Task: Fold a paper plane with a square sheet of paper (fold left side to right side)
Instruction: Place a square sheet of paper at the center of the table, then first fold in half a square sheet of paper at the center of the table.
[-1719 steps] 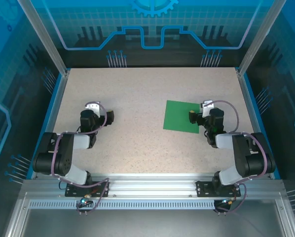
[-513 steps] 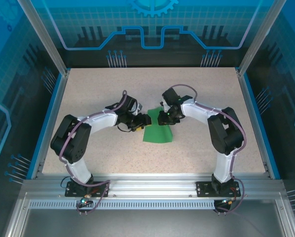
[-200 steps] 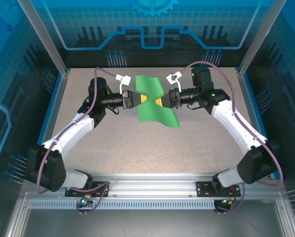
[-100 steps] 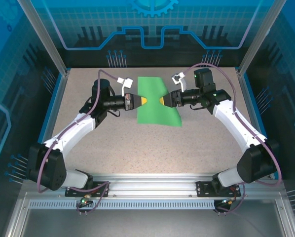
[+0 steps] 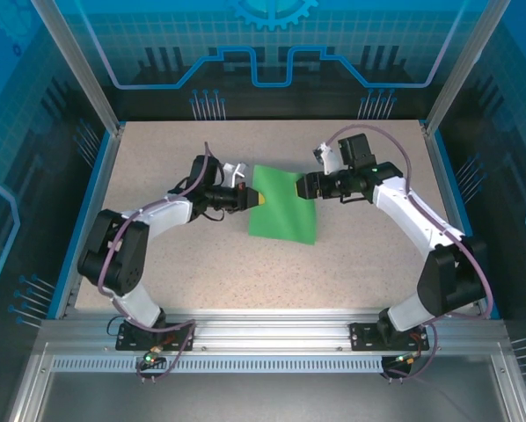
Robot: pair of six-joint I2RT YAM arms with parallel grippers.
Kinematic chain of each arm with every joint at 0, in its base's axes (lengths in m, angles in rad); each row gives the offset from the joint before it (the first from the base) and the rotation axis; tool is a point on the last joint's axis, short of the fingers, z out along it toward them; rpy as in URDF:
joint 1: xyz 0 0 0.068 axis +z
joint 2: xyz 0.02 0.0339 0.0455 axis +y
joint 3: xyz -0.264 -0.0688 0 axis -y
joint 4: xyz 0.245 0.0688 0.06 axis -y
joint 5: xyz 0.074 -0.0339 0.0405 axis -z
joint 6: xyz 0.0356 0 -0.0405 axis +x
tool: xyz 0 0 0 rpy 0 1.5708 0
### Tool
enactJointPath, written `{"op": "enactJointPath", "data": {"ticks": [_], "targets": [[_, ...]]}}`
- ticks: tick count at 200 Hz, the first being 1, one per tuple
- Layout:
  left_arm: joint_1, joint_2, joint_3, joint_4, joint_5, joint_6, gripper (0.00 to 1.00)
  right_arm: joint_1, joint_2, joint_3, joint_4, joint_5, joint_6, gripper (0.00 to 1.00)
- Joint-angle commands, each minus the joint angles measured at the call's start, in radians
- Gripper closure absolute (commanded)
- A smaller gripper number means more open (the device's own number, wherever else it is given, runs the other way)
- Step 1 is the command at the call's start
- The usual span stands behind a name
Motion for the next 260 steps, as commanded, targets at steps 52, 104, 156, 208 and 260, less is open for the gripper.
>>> {"op": "enactJointPath", "data": {"ticks": [52, 104, 156, 208, 260], "targets": [[-0.009, 0.119, 0.059, -0.167, -0.075, 0.065, 1.00, 0.041, 0.194, -0.069, 0.102, 0.008, 0.139, 0.77], [-0.011, 0.123, 0.082, -0.261, -0.124, 0.099, 0.99, 0.064, 0.354, -0.030, 0.139, 0.041, 0.178, 0.91], [-0.018, 0.125, 0.102, -0.278, -0.118, 0.097, 0.90, 0.083, 0.441, -0.017, 0.091, 0.105, 0.166, 0.92], [-0.065, 0.121, 0.148, -0.273, -0.072, 0.062, 0.59, 0.090, 0.456, -0.047, 0.081, 0.133, 0.167, 0.92], [-0.121, 0.176, 0.203, -0.230, -0.038, 0.015, 0.39, 0.089, 0.431, -0.079, 0.141, 0.095, 0.175, 0.91]]}}
